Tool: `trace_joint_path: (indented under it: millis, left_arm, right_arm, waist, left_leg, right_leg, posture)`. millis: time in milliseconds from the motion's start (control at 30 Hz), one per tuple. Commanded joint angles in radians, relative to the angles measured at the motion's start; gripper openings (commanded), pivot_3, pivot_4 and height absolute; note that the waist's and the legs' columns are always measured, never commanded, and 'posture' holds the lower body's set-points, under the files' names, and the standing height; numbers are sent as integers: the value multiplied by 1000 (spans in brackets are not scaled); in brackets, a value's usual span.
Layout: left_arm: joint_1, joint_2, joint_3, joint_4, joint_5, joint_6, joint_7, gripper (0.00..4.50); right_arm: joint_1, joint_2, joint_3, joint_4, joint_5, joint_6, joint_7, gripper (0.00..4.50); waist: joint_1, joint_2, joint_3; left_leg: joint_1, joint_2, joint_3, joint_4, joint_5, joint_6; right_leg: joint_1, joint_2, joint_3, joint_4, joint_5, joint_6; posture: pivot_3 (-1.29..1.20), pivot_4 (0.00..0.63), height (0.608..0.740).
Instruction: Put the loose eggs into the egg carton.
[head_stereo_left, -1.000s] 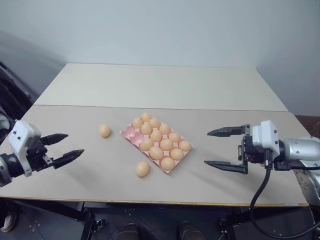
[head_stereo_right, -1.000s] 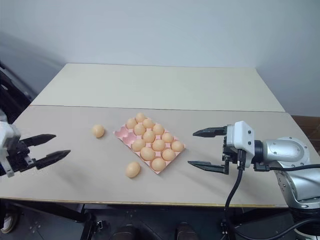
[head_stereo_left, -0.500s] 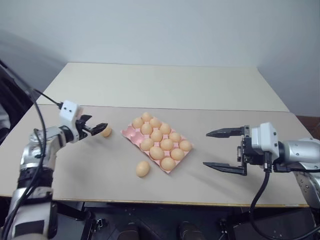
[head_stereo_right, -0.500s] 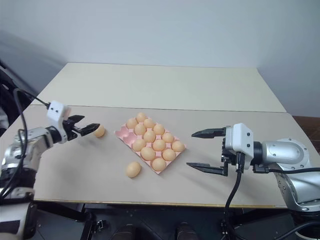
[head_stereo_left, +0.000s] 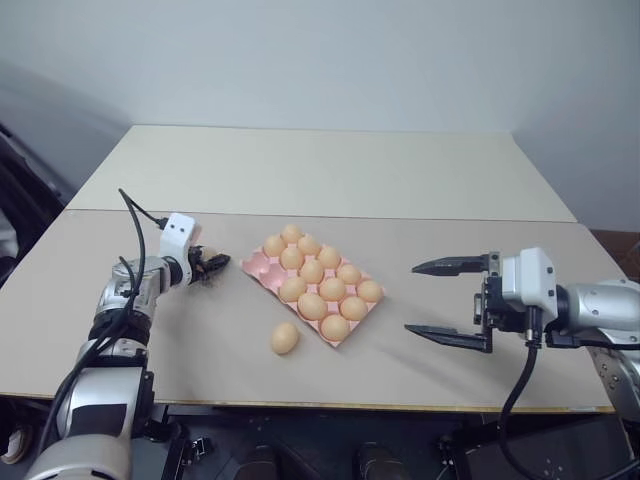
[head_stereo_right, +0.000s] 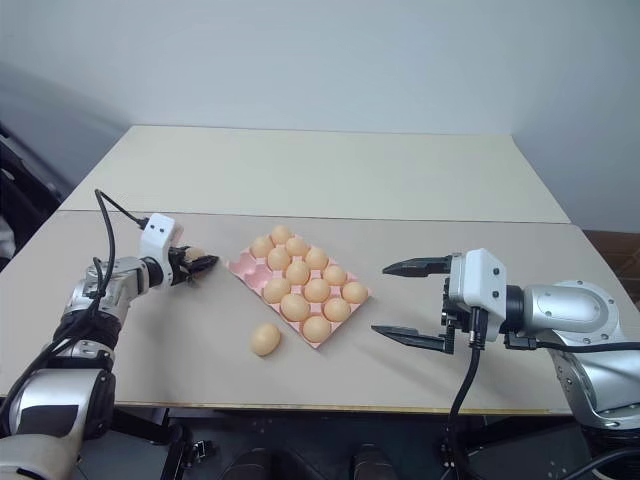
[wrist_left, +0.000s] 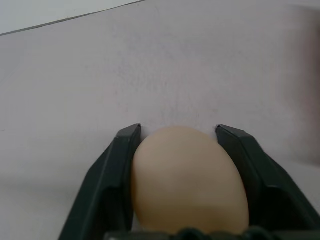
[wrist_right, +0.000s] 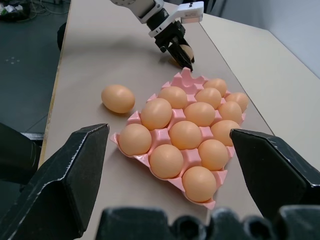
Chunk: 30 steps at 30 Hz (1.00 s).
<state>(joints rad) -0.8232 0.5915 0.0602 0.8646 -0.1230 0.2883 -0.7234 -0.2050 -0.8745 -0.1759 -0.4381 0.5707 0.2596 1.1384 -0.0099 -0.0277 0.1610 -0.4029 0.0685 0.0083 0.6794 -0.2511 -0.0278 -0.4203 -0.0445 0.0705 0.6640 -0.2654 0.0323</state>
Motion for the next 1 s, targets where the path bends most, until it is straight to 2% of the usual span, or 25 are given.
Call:
trace_joint_path:
  millis: [33,233,333,433,567,900,1000]
  left_arm:
    - [8,24,27,-49,-11,-37,-20,1804]
    - [60,65,53,-308,-86,-56,-156,1804]
    - [93,64,21,-468,-130,-30,-260,1804]
    - [110,43,-10,-543,-161,-25,-337,1804]
    - [99,-3,-55,-536,-154,-41,-368,1804]
    - [82,-42,-127,-448,-95,-92,-391,1804]
    - [78,-54,-133,-435,-83,-97,-386,2699]
  right_arm:
    - [-1,-8,-35,-21,7,-15,-6,4500]
    - [-5,-4,-30,-15,5,-20,-8,4500]
    - [-12,-1,-21,-16,2,-21,-11,4500]
    - [-25,1,-11,-12,-1,-20,-13,4500]
    - [-27,-1,-15,-17,-3,-18,-19,4500]
    - [15,-11,-48,-59,7,-8,-49,4500]
    - [20,-10,-49,-65,8,-4,-58,4500]
  waist:
    - [-1,0,0]
    - [-2,0,0]
    - [3,0,0]
    - [5,0,0]
    - [5,0,0]
    - [-2,0,0]
    - [-2,0,0]
  left_leg:
    - [0,0,0,0,0,0]
    - [-1,0,0,0,0,0]
    - [-1,0,0,0,0,0]
    - [0,0,0,0,0,0]
    - [1,0,0,0,0,0]
    - [0,0,-1,0,0,0]
    - [0,0,-1,1,0,0]
  right_leg:
    - [0,0,0,0,0,0]
    - [-1,0,0,0,0,0]
    - [0,0,0,0,0,0]
    - [1,0,0,0,0,0]
    - [1,0,0,0,0,0]
    - [1,0,0,0,0,0]
    - [1,0,0,0,0,0]
  posture:
    - [0,150,740]
    - [0,150,740]
    - [0,150,740]
    - [0,150,740]
    - [0,150,740]
    - [0,150,740]
    - [0,150,740]
